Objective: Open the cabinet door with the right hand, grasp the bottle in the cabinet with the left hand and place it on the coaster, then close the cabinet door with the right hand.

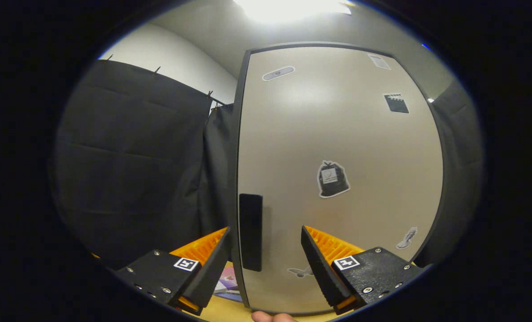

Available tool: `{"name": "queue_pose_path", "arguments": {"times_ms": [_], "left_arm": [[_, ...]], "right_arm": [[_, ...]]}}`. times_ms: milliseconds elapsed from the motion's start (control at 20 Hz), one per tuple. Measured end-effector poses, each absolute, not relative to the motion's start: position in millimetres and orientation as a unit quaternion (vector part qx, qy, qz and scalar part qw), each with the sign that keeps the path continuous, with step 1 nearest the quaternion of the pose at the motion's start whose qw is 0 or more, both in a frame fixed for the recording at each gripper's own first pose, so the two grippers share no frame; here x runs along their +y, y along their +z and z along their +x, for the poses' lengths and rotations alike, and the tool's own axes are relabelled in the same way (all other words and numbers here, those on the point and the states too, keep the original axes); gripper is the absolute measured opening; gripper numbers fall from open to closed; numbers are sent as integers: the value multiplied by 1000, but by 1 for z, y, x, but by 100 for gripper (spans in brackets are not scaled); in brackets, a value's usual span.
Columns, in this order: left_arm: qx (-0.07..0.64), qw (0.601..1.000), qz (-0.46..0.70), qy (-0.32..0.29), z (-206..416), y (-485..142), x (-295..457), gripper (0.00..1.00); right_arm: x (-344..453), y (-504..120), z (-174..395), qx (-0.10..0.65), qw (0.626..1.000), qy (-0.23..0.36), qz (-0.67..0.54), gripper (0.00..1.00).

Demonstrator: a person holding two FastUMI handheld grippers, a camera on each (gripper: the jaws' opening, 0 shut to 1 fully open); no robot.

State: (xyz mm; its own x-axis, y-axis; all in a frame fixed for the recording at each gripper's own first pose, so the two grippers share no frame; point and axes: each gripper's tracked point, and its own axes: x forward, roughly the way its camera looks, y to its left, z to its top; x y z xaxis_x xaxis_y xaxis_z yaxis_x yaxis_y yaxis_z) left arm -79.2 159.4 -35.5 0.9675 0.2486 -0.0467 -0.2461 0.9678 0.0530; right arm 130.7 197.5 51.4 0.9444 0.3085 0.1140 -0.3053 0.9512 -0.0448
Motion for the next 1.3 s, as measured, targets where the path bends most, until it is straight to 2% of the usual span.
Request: {"name": "queue_pose_path", "arguments": {"times_ms": [300, 350, 400, 450, 500, 600, 650, 700, 750, 800, 1150, 1250, 1300], "left_arm": [[37, 987, 27, 157, -96, -47, 193, 80], [38, 986, 24, 159, -96, -47, 195, 77], [39, 986, 21, 159, -96, -50, 197, 78], [40, 986, 20, 160, -96, -50, 198, 78], [41, 986, 21, 160, -96, -51, 200, 80], [42, 986, 22, 158, -95, -51, 198, 80], [41, 987, 21, 155, -94, -50, 198, 80], [40, 987, 21, 154, -93, -52, 198, 76], [40, 987, 20, 152, -92, -52, 196, 80], [40, 988, 20, 150, -91, -51, 195, 80], [41, 992, 10, 121, -83, -59, 187, 80], [38, 993, 12, 109, -80, -58, 184, 78], [36, 994, 14, 104, -78, -57, 183, 80]], "right_arm": [[212, 24, 161, -38, 990, 136, -30, 95], [214, 21, 164, -32, 990, 135, -32, 95], [215, 20, 165, -32, 989, 139, -33, 92], [219, 19, 166, -31, 989, 143, -37, 83], [218, 19, 165, -28, 988, 143, -43, 63], [218, 17, 168, -17, 989, 137, -44, 35], [218, 17, 167, -11, 990, 139, -39, 33], [218, 17, 167, -8, 989, 141, -40, 30], [218, 17, 166, -6, 988, 146, -45, 29], [218, 17, 165, -6, 988, 150, -47, 27], [218, 18, 144, -1, 981, 185, -53, 28], [218, 19, 132, 4, 979, 197, -50, 25], [217, 20, 129, 4, 978, 203, -53, 25]]}}
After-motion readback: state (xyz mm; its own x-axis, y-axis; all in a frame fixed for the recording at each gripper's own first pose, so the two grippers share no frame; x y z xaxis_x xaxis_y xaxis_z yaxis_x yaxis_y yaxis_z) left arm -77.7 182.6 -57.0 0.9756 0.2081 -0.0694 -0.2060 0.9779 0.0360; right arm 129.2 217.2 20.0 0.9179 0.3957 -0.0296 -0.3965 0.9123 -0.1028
